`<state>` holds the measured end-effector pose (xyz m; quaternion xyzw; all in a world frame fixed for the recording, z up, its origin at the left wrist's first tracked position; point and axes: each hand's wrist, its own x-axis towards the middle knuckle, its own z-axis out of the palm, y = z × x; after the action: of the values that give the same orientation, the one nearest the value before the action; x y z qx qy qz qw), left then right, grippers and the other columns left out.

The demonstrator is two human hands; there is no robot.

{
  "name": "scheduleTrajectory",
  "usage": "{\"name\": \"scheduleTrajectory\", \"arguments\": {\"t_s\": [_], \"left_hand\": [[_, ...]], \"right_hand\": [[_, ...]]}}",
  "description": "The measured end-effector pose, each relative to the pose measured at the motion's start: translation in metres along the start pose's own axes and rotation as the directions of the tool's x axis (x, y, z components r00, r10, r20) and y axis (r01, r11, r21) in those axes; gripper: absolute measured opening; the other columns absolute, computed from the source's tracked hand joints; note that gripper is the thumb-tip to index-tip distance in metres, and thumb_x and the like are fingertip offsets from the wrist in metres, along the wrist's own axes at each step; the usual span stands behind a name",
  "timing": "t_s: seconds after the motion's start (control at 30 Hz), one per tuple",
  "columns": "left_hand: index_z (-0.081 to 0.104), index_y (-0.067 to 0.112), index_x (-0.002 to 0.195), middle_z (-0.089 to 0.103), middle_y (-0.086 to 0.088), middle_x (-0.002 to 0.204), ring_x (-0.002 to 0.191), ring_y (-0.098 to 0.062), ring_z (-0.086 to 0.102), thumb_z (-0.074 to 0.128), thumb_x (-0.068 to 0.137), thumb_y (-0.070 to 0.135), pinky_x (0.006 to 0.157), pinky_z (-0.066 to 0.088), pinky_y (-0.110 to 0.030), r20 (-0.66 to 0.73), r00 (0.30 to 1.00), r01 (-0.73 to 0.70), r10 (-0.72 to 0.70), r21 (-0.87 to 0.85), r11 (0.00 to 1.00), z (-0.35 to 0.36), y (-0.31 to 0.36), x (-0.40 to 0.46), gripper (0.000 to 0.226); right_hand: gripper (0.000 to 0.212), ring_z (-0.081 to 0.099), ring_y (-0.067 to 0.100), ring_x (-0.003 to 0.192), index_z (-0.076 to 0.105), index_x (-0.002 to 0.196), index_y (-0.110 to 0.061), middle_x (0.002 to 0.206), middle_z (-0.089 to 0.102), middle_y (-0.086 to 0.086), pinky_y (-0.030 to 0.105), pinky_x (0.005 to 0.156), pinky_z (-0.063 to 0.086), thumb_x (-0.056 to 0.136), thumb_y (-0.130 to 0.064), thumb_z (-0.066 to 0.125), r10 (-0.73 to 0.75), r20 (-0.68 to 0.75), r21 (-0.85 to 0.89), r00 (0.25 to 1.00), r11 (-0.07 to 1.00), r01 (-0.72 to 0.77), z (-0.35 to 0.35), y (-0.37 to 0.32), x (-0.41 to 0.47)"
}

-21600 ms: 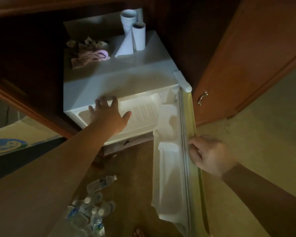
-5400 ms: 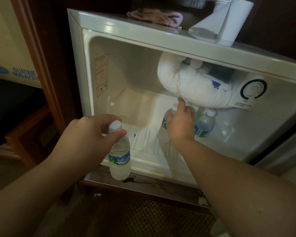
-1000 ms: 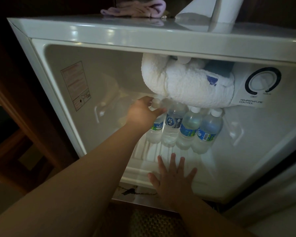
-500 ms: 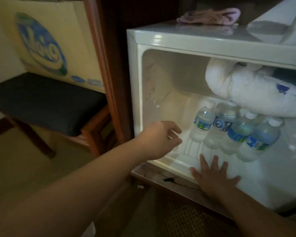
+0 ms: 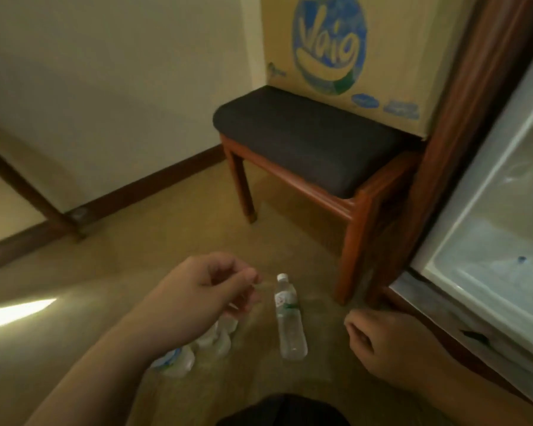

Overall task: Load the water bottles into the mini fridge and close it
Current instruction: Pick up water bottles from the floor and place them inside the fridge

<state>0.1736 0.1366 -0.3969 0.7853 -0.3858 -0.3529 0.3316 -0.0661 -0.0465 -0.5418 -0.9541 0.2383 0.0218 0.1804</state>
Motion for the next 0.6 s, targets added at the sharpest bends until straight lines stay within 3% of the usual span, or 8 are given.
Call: {"name": "scheduleTrajectory", "arguments": {"t_s": [0.13, 0.27, 0.33, 0.4, 0.47, 0.53, 0.6], "left_hand": [[0.074, 0.025, 0.095, 0.077, 0.007, 0.083, 0.074, -0.008, 0.072, 0.057, 0.101, 0.031, 0.08, 0.061, -0.039, -0.317, 0.943, 0.101, -0.1, -0.013, 0.995, -0.024, -0.044, -0.024, 0.019], [0.068, 0.038, 0.094, 0.072, 0.018, 0.078, 0.076, -0.001, 0.067, 0.06, 0.097, 0.043, 0.066, 0.052, -0.025, -0.554, 0.828, 0.211, -0.085, 0.168, 0.963, -0.036, -0.088, -0.031, 0.01], [0.064, 0.044, 0.099, 0.067, 0.022, 0.088, 0.092, -0.002, 0.064, 0.06, 0.095, 0.046, 0.073, 0.05, -0.024, -0.577, 0.81, 0.285, -0.103, 0.234, 0.929, -0.038, -0.111, -0.031, 0.006], [0.06, 0.046, 0.116, 0.062, 0.02, 0.107, 0.113, -0.012, 0.056, 0.061, 0.093, 0.049, 0.093, 0.049, -0.033, -0.565, 0.812, 0.38, -0.15, 0.314, 0.87, -0.038, -0.134, -0.031, 0.023], [0.052, 0.043, 0.134, 0.055, 0.008, 0.129, 0.13, -0.021, 0.043, 0.063, 0.092, 0.049, 0.106, 0.041, -0.039, -0.546, 0.804, 0.483, -0.237, 0.365, 0.796, -0.038, -0.153, -0.03, 0.044], [0.041, 0.042, 0.147, 0.047, 0.0, 0.144, 0.139, -0.028, 0.035, 0.064, 0.092, 0.047, 0.11, 0.038, -0.042, -0.503, 0.793, 0.553, -0.343, 0.359, 0.752, -0.035, -0.169, -0.027, 0.06], [0.034, 0.042, 0.152, 0.041, -0.004, 0.151, 0.142, -0.031, 0.033, 0.066, 0.091, 0.043, 0.11, 0.039, -0.044, -0.446, 0.787, 0.591, -0.425, 0.352, 0.725, -0.03, -0.182, -0.021, 0.069]], "right_hand": [[0.009, 0.057, -0.001, 0.073, 0.05, 0.108, -0.044, 0.084, 0.057, -0.014, 0.017, 0.064, 0.045, 0.101, -0.048, 0.045, 0.033, 0.091, 0.088, 0.995, 0.995, -0.041, 0.025, -0.04, 0.042], [0.014, 0.057, -0.001, 0.082, 0.049, 0.113, -0.044, 0.096, 0.058, -0.014, 0.021, 0.074, 0.054, 0.101, -0.048, 0.047, 0.05, 0.075, 0.048, 0.996, 0.997, -0.054, 0.048, -0.074, 0.079], [0.021, 0.057, 0.0, 0.081, 0.048, 0.121, -0.043, 0.093, 0.057, -0.013, 0.021, 0.071, 0.052, 0.101, -0.049, 0.045, 0.024, 0.091, 0.075, 0.996, 0.997, -0.031, 0.053, -0.091, 0.1], [0.031, 0.058, 0.001, 0.084, 0.046, 0.13, -0.042, 0.096, 0.06, -0.013, 0.024, 0.073, 0.053, 0.102, -0.054, 0.041, -0.039, 0.086, 0.122, 0.995, 0.992, 0.028, 0.052, -0.114, 0.121], [0.048, 0.061, 0.004, 0.101, 0.041, 0.141, -0.041, 0.118, 0.064, -0.012, 0.032, 0.086, 0.054, 0.099, -0.063, 0.037, -0.13, 0.049, 0.191, 0.99, 0.974, 0.119, 0.05, -0.139, 0.141], [0.06, 0.054, 0.012, 0.124, 0.03, 0.148, -0.047, 0.145, 0.047, -0.009, 0.039, 0.095, 0.049, 0.094, -0.072, 0.039, -0.214, 0.063, 0.272, 0.975, 0.943, 0.189, 0.051, -0.162, 0.157], [0.064, 0.048, 0.017, 0.13, 0.023, 0.148, -0.056, 0.152, 0.034, -0.008, 0.039, 0.094, 0.047, 0.091, -0.072, 0.048, -0.272, 0.151, 0.265, 0.95, 0.937, 0.226, 0.054, -0.178, 0.17]]}}
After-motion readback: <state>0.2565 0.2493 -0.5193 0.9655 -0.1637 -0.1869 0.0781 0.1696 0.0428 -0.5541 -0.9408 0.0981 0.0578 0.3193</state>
